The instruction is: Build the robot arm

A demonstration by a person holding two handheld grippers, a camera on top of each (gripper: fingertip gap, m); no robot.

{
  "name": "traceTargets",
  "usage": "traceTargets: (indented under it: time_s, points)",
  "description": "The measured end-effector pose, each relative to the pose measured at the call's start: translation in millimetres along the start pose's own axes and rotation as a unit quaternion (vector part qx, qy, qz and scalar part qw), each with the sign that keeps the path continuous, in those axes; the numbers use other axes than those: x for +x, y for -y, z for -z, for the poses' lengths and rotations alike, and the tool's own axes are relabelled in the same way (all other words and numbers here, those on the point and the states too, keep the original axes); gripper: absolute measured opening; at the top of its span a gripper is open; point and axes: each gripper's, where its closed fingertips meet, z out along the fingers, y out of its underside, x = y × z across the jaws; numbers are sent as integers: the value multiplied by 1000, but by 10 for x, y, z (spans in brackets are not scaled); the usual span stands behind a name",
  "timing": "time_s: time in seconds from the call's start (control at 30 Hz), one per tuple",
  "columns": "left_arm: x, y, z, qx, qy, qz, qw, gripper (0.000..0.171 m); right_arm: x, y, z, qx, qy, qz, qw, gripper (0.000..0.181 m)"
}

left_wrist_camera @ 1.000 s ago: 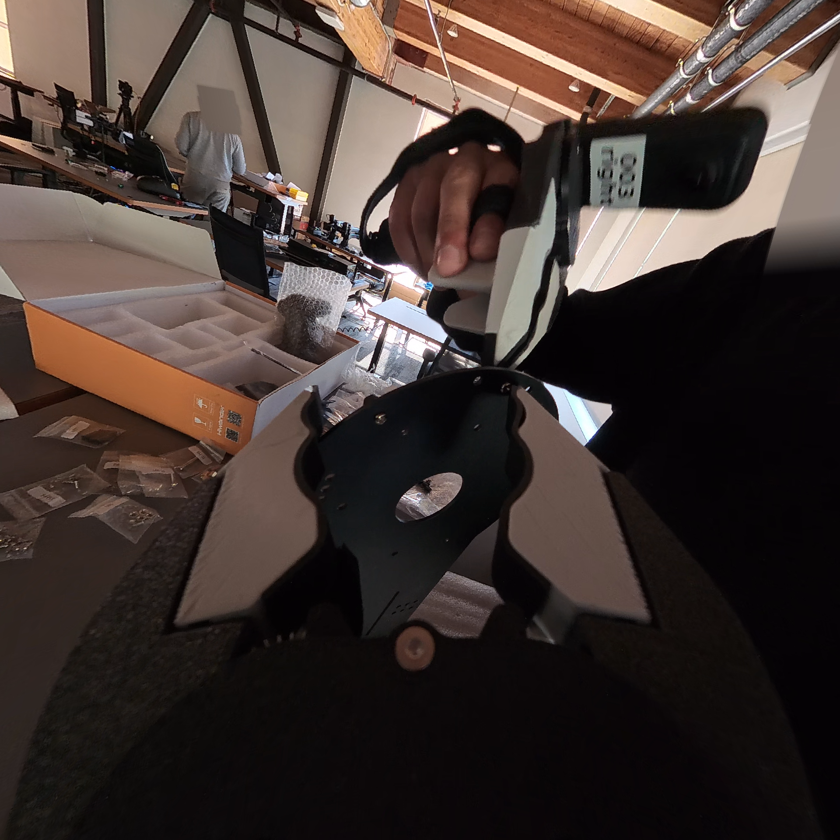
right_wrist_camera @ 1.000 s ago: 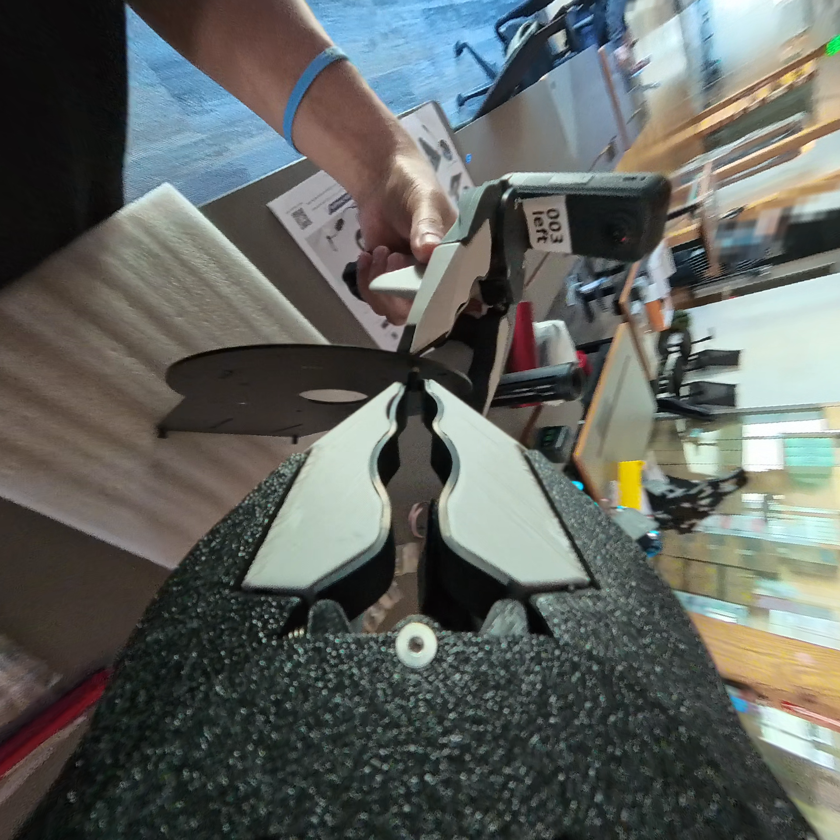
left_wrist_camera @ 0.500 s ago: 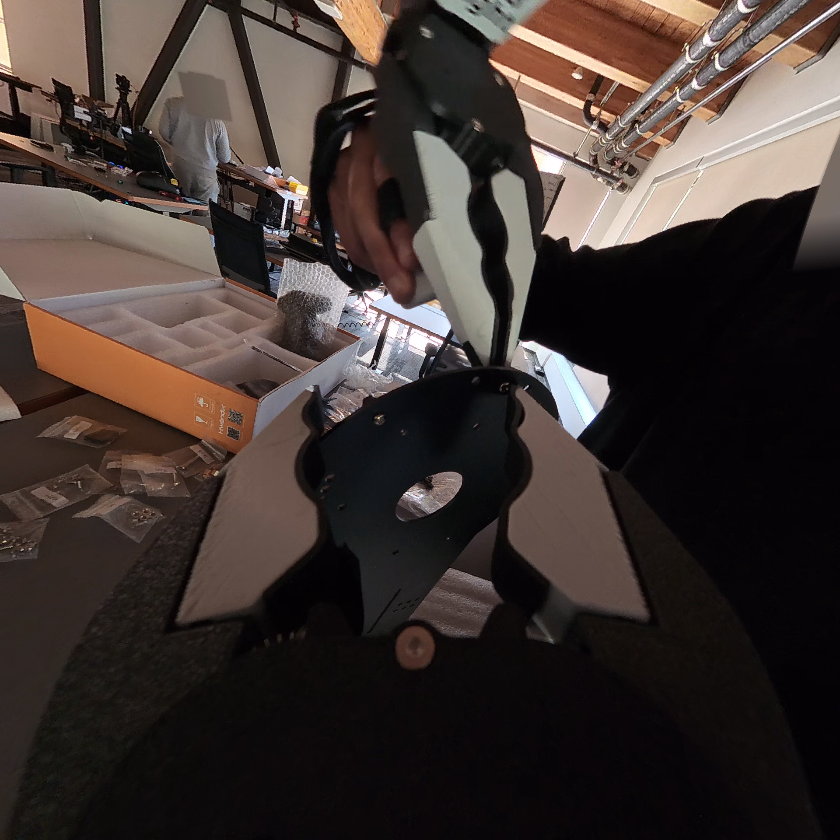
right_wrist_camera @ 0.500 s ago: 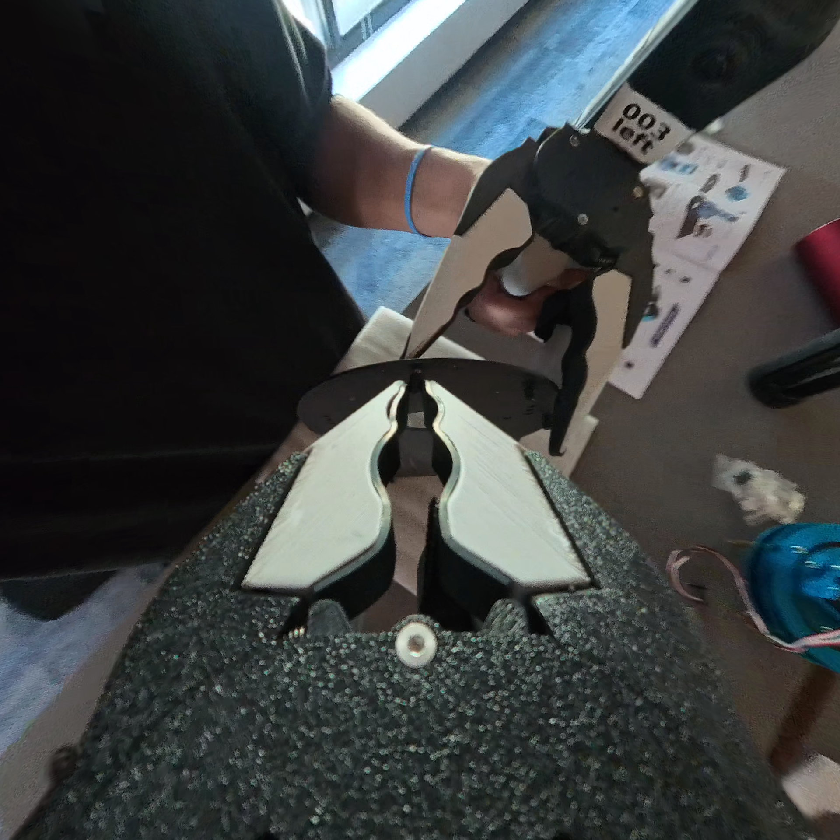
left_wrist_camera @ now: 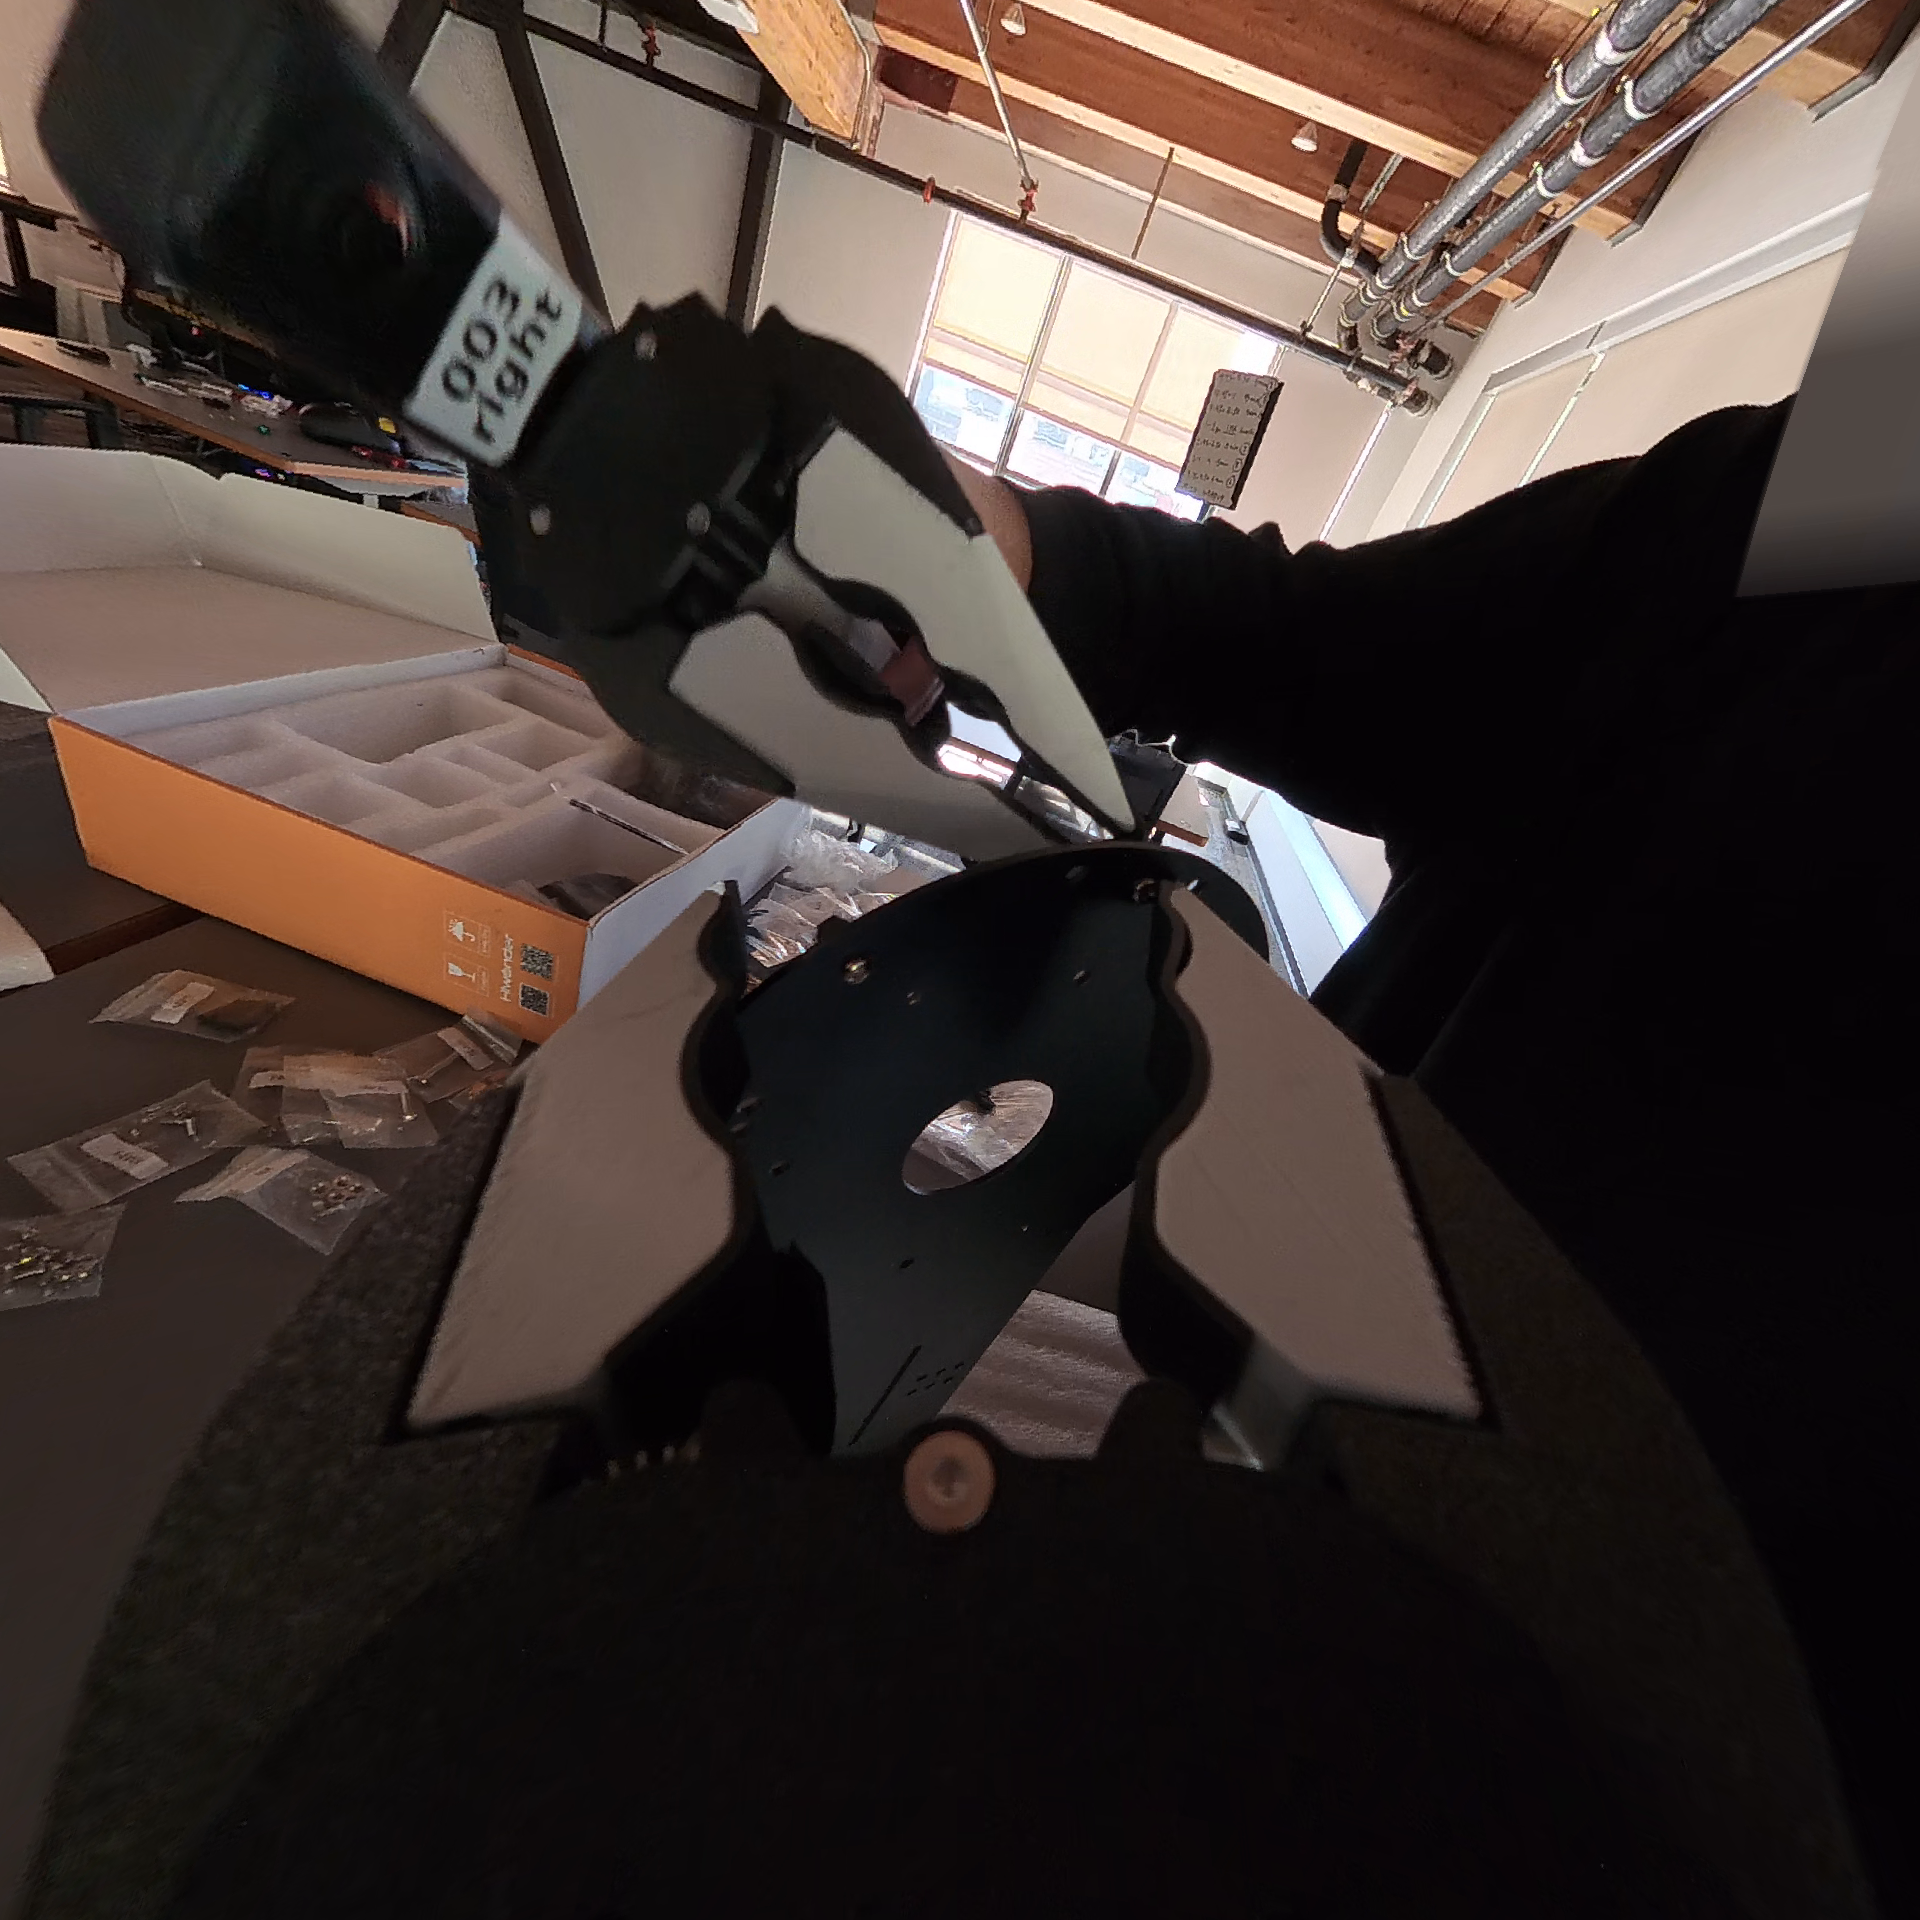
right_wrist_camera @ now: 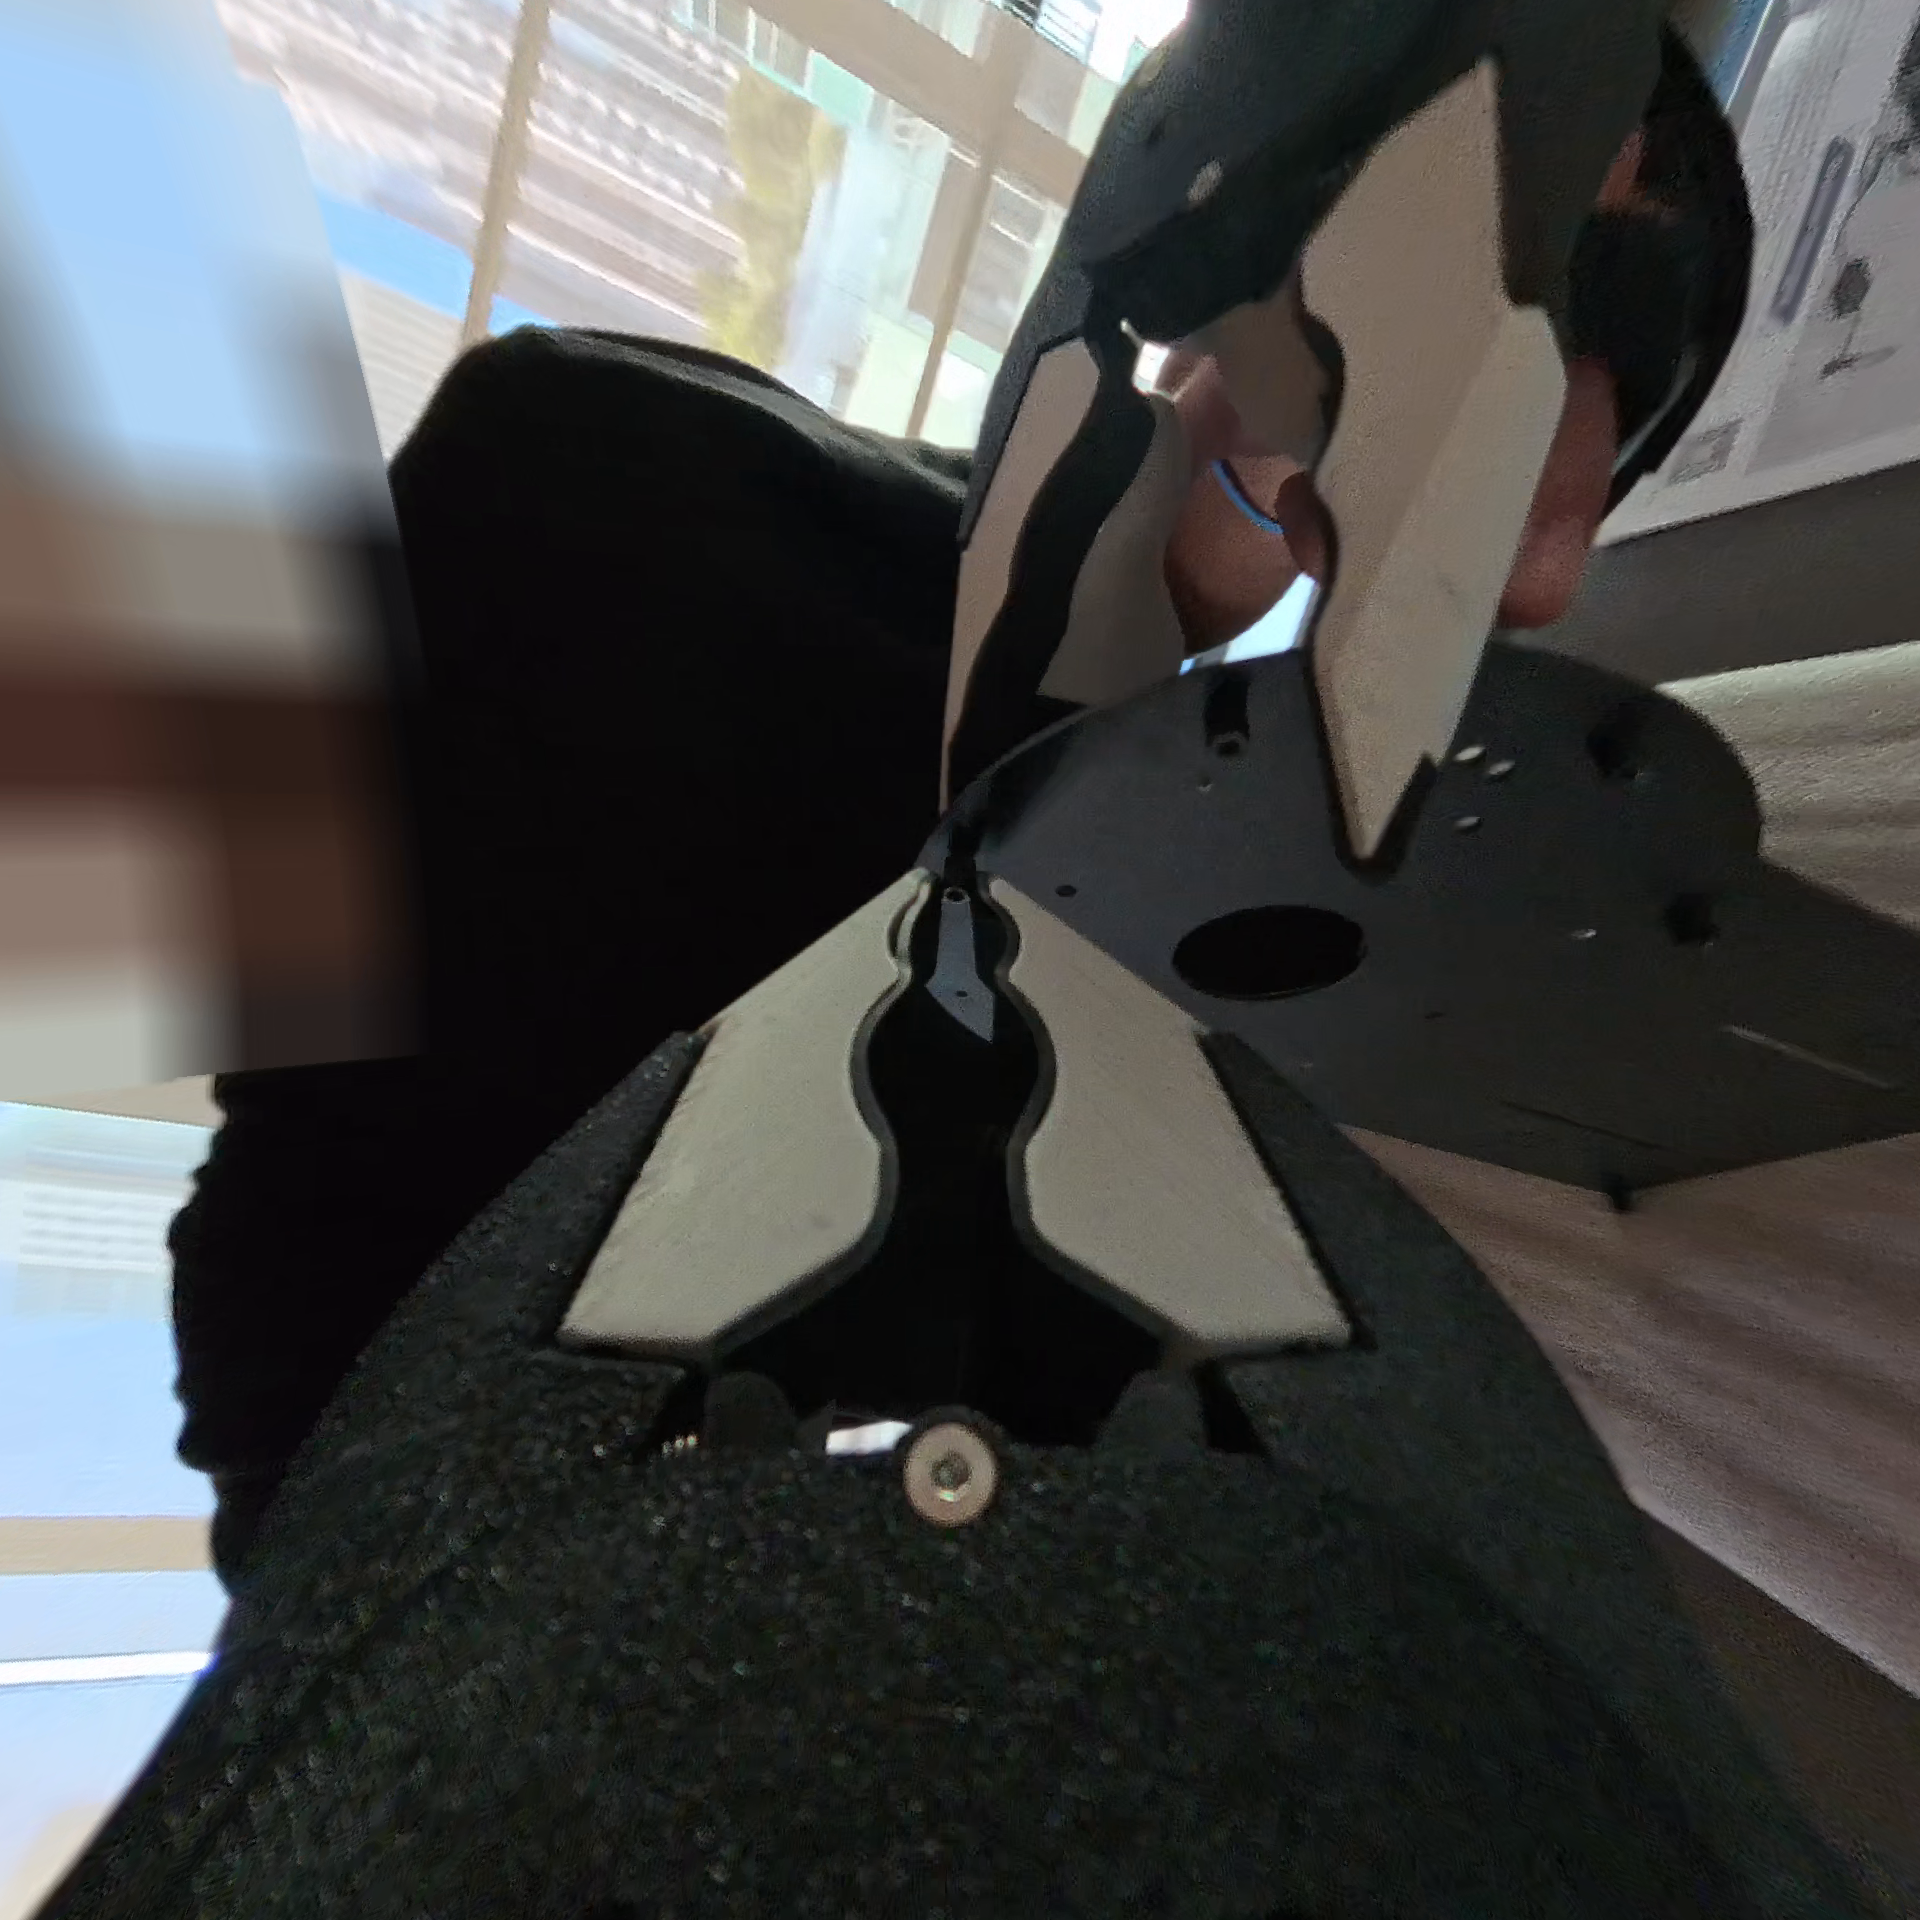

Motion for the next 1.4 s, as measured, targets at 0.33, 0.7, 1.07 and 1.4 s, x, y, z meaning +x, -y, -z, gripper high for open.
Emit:
traceTargets:
  time_s: [0.33, 0.7, 1.07, 1.4]
  points:
    - [-19, 9, 3, 4, 1, -2, 1000, 75, 11, 67, 70, 53, -47, 74, 995, 28]
    - [-25, 25, 38, 13, 15, -14, 1000, 74, -100, -139, 133, 228, -397, 329, 826, 68]
    - [-33, 55, 33, 29, 17, -24, 999, 70, 32, -194, -342, 354, -450, 336, 747, 57]
    - [-13, 60, 65, 38, 13, -17, 999, 70, -72, -152, -221, 242, -531, 436, 685, 76]
